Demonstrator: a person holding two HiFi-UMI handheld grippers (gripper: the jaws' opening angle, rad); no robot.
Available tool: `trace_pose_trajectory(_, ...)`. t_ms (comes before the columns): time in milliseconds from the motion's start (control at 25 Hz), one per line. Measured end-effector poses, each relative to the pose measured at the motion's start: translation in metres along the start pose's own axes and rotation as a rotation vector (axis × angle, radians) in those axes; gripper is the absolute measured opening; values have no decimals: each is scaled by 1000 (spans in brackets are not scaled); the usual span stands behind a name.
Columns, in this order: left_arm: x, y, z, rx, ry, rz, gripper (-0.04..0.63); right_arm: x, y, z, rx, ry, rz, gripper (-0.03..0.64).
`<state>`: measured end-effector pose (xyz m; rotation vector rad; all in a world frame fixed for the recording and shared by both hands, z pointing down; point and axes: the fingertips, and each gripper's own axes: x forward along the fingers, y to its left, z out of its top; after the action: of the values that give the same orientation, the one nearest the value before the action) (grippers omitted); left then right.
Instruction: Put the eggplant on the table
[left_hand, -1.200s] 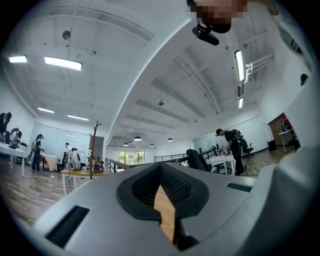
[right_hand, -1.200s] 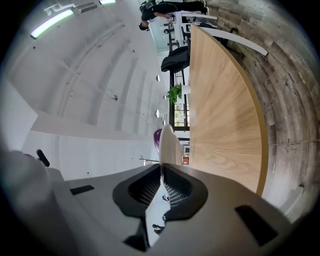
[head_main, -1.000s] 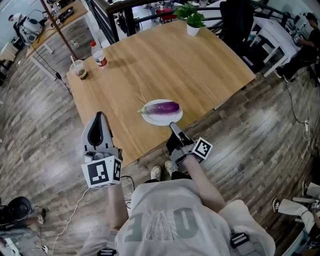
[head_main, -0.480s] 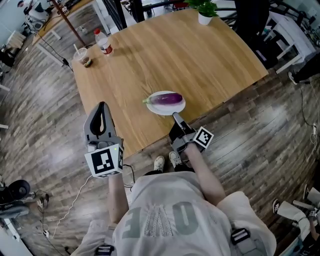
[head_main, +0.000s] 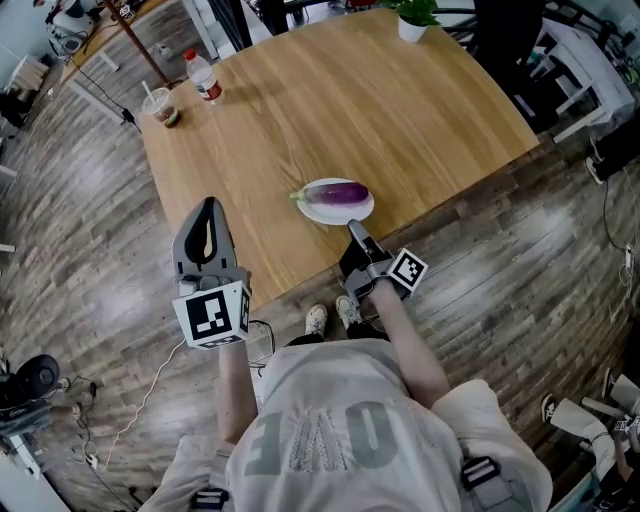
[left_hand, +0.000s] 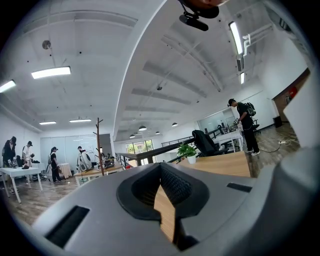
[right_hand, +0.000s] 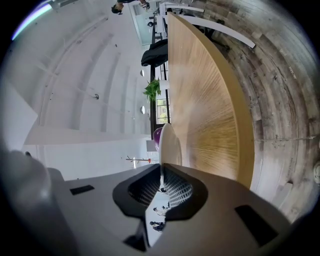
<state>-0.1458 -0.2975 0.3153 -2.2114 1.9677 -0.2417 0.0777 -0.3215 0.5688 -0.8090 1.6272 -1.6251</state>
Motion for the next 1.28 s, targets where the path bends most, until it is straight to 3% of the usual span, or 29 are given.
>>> trace_pose_trajectory(840, 7, -7, -21, -3, 50, -21, 8, -4, -25, 14, 55, -58, -114, 28)
trace_pose_trajectory(1160, 9, -8, -29, -36, 65, -33, 9, -4, -26, 24, 49, -88, -150, 31)
trace_pose_trajectory(1280, 10, -7, -29, -35, 65, -30, 8, -4, -26, 26, 52, -93, -173, 74)
